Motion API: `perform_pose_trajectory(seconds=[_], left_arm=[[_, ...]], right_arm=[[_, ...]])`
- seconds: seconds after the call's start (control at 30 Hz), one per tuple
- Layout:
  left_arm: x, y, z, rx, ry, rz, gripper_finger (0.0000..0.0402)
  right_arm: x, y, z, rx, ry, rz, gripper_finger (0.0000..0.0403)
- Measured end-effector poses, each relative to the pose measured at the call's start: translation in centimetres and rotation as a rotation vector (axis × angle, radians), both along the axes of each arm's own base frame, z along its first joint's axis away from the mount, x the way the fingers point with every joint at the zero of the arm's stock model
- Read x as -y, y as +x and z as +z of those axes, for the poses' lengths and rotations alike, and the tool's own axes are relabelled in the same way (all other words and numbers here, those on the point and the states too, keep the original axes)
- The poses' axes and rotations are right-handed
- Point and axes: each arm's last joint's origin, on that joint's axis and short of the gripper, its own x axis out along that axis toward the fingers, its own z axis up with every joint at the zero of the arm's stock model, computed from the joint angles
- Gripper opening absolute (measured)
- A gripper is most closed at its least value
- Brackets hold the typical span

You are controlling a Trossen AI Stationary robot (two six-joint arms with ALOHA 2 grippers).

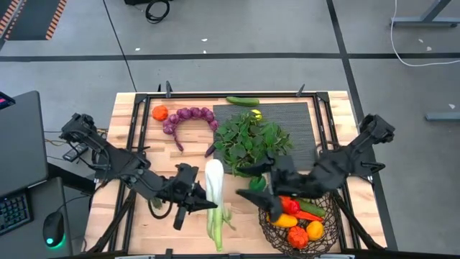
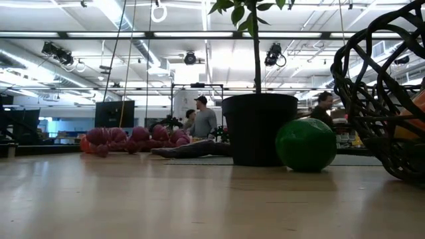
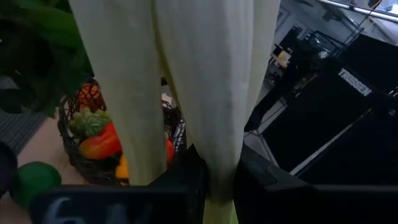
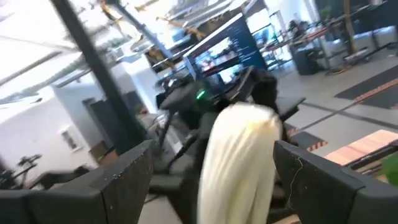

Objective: Build produce basket
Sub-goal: Put the green celery into the brown wire basket

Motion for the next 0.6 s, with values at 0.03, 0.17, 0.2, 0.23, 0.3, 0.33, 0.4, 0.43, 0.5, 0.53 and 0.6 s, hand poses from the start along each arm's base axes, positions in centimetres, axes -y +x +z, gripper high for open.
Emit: perform_pose_trajectory(seconds=[0.03,0.17,0.2,0.23,0.3,0.33,0.4,0.43,0.5,0.53,0.6], left_arm=[[0.1,0.2,-0.3,-0.009,0.007,0.000,0.0054],[0.6,1.0,-0.8,0.006,0.018,0.007,0.0054],[0.7,1.2,-1.0,0.010,0.021,0.008,0.0054],[0.9,1.5,-1.1,0.017,0.018,0.006,0.0054],[1.1,1.7,-1.4,0.015,0.025,0.003,0.0054],[1.2,1.9,-1.4,0.028,0.019,0.002,0.0054],[1.2,2.0,-1.3,0.043,0.013,0.005,0.0055],[1.2,2.0,-1.3,0.046,0.015,0.006,0.0055],[1.1,2.1,-1.2,0.054,0.031,0.008,0.0055],[1.0,2.1,-1.2,0.062,0.044,0.009,0.0055],[1.0,2.2,-1.0,0.086,0.058,0.009,0.0055]], right_arm=[[0.2,0.4,-0.1,0.008,0.005,-0.008,0.0337],[0.9,1.5,-0.6,0.006,0.007,-0.025,0.0345],[1.0,1.6,-0.7,0.003,0.009,-0.020,0.0347],[1.1,1.7,-0.7,0.005,0.013,-0.011,0.0348],[1.3,1.9,-0.7,0.007,0.010,0.007,0.0350],[1.4,2.0,-0.7,0.003,0.007,0.013,0.0350],[1.6,2.1,-0.8,-0.004,-0.002,0.027,0.0350],[1.6,2.2,-0.8,-0.007,-0.005,0.033,0.0350],[1.8,2.3,-0.9,-0.010,0.005,0.037,0.0350],[1.9,2.4,-0.9,-0.009,0.010,0.041,0.0350],[2.1,2.5,-0.9,-0.014,0.008,0.041,0.0350]])
